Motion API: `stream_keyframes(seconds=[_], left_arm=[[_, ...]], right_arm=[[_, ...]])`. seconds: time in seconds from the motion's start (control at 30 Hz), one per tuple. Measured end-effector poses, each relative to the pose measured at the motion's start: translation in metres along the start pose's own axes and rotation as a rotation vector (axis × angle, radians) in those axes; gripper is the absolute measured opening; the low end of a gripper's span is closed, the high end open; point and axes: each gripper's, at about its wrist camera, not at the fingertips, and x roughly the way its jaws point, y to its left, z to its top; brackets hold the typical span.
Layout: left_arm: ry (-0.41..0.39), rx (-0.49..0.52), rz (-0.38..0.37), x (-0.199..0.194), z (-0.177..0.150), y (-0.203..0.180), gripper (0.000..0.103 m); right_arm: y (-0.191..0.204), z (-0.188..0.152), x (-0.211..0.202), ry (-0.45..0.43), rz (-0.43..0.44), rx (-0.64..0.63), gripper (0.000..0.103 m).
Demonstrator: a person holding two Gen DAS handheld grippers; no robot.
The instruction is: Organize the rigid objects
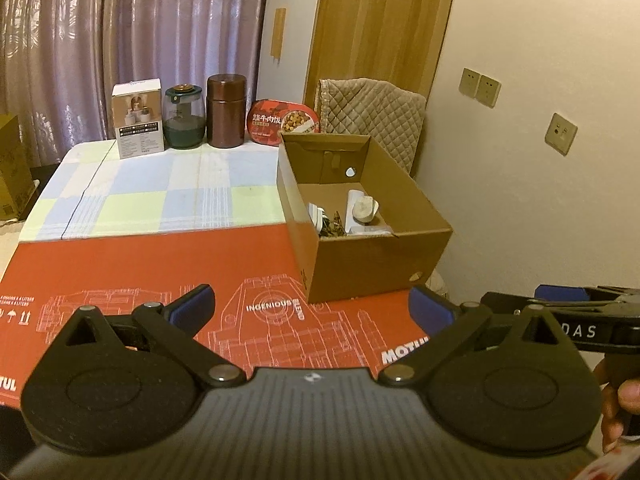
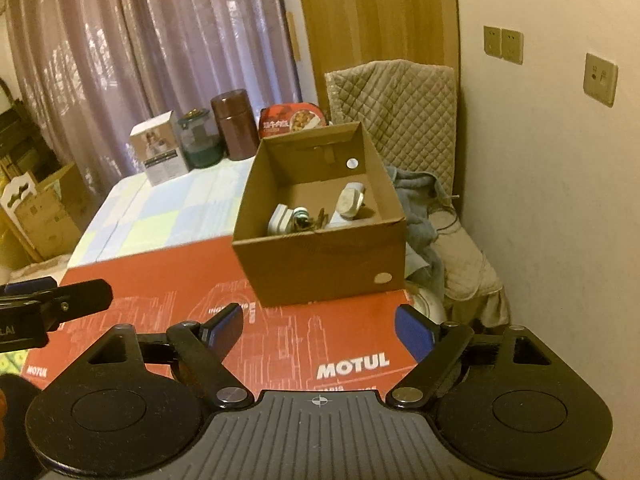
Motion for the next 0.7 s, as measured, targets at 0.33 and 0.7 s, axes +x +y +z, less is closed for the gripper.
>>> stream_keyframes(seconds=[0.33,0.7], left_arm=[[-0.005,0.006,0.007,-0.020,-0.019,-0.001,0.102],[-0.004,0.002,0.027,-0.021,-0.027,0.003,0.102]], right_arm=[[0.015,-0.019,-0.021,-0.014,-0.011,-0.042,0.080],[0.022,-0.024,-0.023,-0.014,-0.002,-0.055,0.080]])
